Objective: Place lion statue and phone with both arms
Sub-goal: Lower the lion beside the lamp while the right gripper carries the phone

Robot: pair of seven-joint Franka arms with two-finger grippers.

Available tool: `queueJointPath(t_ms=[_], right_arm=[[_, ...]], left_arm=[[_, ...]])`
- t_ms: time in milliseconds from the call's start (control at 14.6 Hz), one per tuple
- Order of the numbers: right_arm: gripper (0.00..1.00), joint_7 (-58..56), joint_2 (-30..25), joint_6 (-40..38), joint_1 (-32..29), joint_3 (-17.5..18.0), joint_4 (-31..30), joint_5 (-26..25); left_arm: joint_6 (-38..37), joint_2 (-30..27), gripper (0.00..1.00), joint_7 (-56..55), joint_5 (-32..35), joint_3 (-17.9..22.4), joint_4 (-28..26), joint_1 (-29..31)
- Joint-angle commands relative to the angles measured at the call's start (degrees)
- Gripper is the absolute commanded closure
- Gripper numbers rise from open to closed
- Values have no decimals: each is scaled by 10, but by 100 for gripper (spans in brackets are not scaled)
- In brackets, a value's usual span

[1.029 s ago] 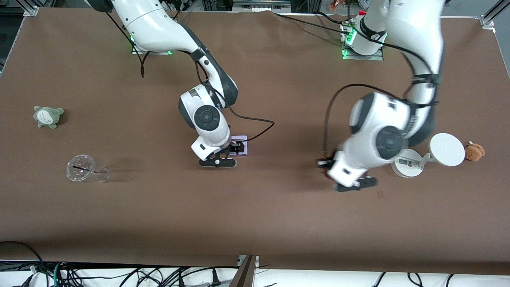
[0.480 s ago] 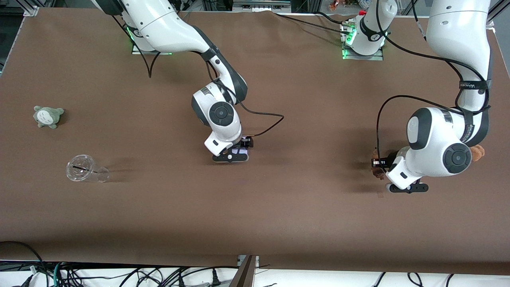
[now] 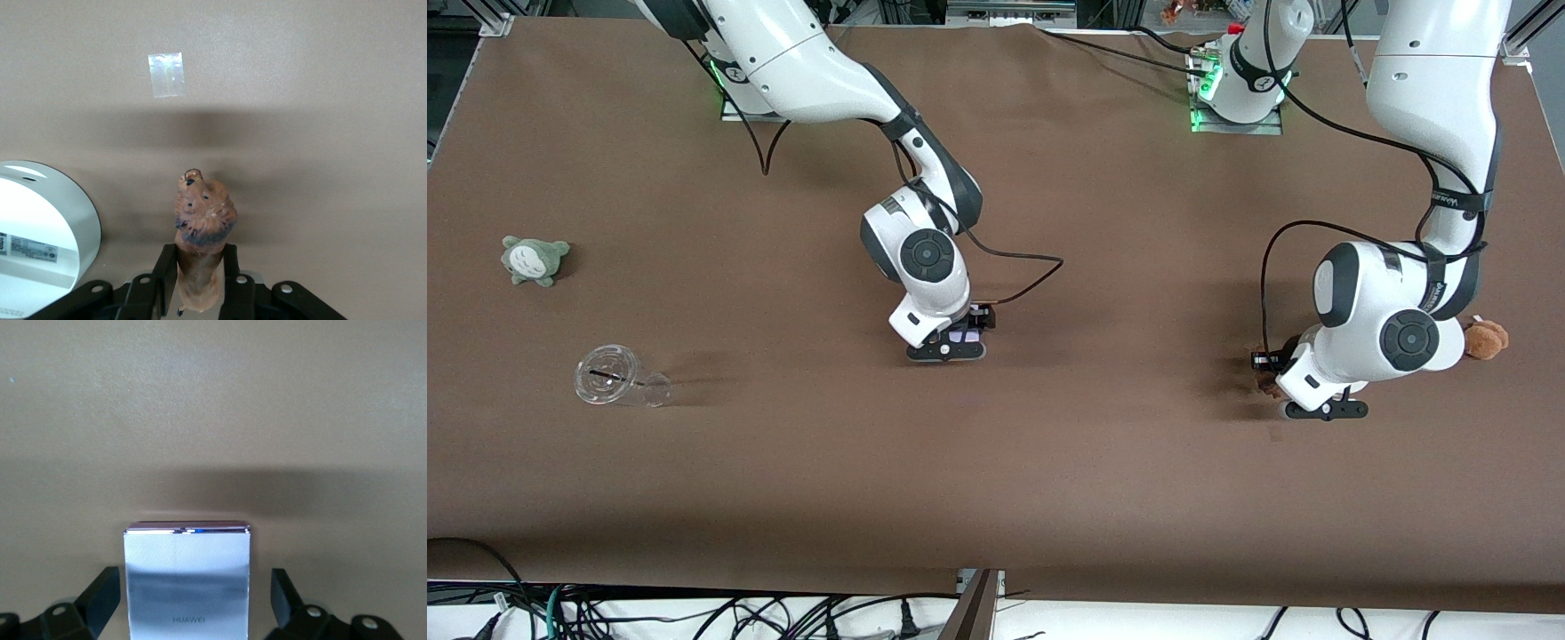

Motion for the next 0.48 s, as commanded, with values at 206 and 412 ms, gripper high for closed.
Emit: queueJointPath(t_ms=[206,412], right_arm=[[0,3,9,22,5,-2,-1,4],[0,4,11,22,8,-2,0,4]], left_arm=[[17,2,100,16,9,-8,-3,17],[21,9,100,17,7,-9,-3,17]])
